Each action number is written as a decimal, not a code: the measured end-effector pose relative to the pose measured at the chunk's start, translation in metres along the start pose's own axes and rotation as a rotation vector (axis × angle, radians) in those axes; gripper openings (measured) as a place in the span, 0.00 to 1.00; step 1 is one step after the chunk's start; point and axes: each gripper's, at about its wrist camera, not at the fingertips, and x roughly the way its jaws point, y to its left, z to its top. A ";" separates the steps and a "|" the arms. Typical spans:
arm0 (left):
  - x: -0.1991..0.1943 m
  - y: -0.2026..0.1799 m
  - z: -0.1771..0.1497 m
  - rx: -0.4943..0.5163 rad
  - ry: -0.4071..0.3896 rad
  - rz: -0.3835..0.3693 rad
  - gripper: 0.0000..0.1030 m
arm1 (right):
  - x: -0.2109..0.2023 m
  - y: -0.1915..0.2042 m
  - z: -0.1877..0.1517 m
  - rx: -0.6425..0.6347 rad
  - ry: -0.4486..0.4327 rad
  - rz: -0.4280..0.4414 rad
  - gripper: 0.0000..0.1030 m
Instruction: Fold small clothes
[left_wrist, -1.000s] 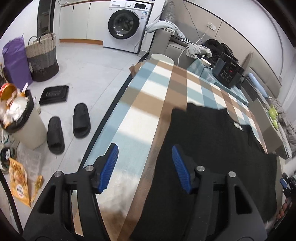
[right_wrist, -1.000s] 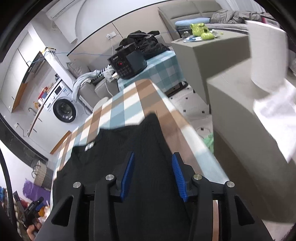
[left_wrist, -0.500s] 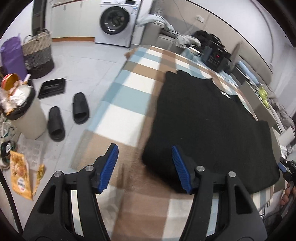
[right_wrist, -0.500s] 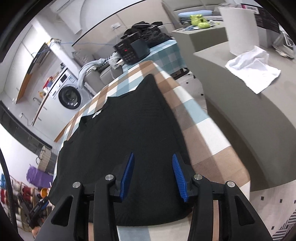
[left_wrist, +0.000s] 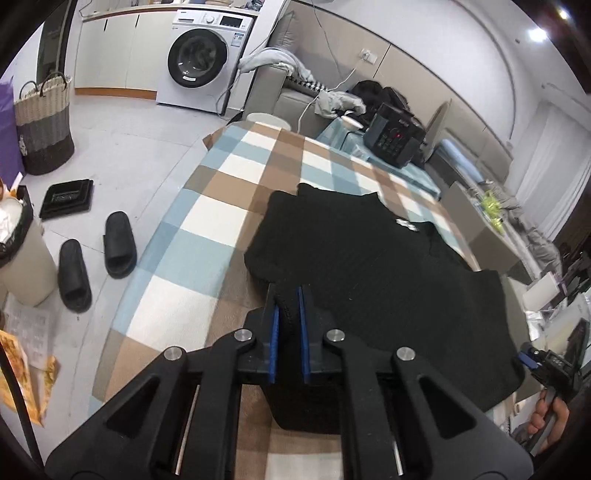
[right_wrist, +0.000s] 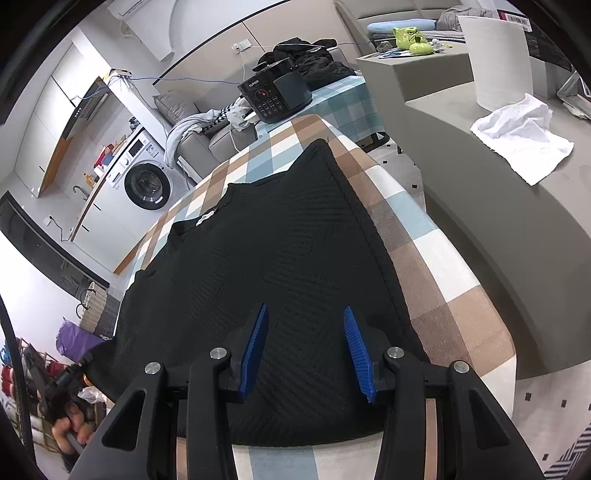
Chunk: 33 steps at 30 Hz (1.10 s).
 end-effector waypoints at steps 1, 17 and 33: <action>0.003 0.002 0.001 -0.007 0.013 0.006 0.07 | -0.001 0.000 0.000 0.003 0.002 -0.001 0.42; -0.017 0.063 -0.054 -0.083 0.068 0.072 0.50 | -0.001 -0.016 -0.006 0.034 0.020 -0.026 0.42; 0.023 0.018 -0.055 -0.010 0.110 -0.034 0.40 | -0.011 -0.026 -0.013 0.061 0.013 -0.032 0.42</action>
